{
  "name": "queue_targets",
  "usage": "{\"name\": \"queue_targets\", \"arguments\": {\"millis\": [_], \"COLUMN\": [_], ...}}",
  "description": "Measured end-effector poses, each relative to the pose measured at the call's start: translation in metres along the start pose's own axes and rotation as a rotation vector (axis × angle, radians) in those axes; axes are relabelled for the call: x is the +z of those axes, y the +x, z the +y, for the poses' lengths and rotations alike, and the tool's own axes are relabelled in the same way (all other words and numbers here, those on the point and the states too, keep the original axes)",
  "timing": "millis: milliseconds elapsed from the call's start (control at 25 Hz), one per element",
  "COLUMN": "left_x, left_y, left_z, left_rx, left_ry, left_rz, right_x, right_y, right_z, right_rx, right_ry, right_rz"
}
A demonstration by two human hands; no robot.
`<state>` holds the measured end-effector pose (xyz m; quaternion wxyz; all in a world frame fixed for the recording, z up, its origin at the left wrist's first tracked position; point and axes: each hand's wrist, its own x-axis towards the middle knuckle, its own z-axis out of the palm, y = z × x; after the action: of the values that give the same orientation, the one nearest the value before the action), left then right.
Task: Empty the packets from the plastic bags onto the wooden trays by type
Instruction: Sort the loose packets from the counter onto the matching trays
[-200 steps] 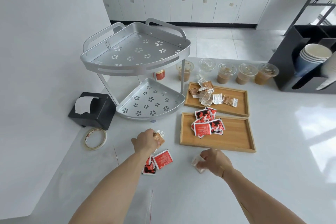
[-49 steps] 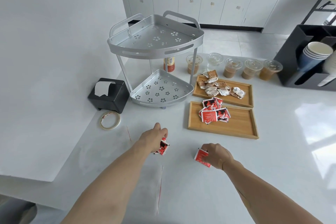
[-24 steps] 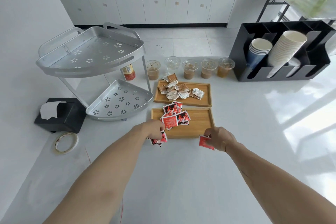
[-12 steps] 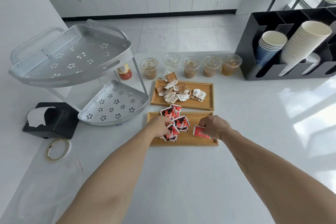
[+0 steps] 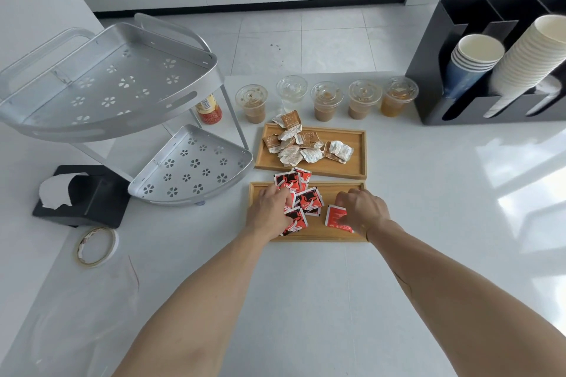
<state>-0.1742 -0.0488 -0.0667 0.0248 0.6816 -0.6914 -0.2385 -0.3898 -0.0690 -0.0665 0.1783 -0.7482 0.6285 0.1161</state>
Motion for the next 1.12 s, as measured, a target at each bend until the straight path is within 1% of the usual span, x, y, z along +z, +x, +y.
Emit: {"name": "queue_targets", "arguments": {"millis": [80,160,320,440,600,720,920,1120], "left_x": [0.001,0.003,-0.004,-0.016,-0.029,-0.039,-0.055,-0.062], "left_y": [-0.005,-0.011,-0.027,-0.044,-0.069,-0.094,-0.15,-0.225], "left_z": [0.002,0.002,-0.003,-0.012,-0.042,-0.07,-0.111,-0.163], "left_rx": [0.005,0.012,-0.007,-0.047,-0.119,-0.174,-0.277,-0.453], "left_ry": [0.054,0.06,0.03,0.047,0.071,0.059,0.007,-0.03], "left_rz": [0.055,0.088,0.064,-0.043,-0.271,-0.345,-0.318,-0.273], "right_x": [0.0,-0.001,-0.009,-0.012,-0.015,-0.018,-0.012,0.003], "right_y": [-0.007,-0.014,-0.036,-0.052,-0.07,-0.08,-0.088,-0.096], "right_z": [-0.003,-0.005,-0.008,-0.014,-0.032,-0.056,-0.106,-0.175], "right_rx": [0.009,0.012,-0.015,-0.036,-0.087,-0.142,-0.241,-0.404], "right_ry": [-0.009,-0.017,-0.039,-0.069,-0.117,-0.131,-0.186,-0.256], "right_rz": [0.027,0.043,0.019,-0.029,-0.068,-0.1,-0.2,-0.265]}}
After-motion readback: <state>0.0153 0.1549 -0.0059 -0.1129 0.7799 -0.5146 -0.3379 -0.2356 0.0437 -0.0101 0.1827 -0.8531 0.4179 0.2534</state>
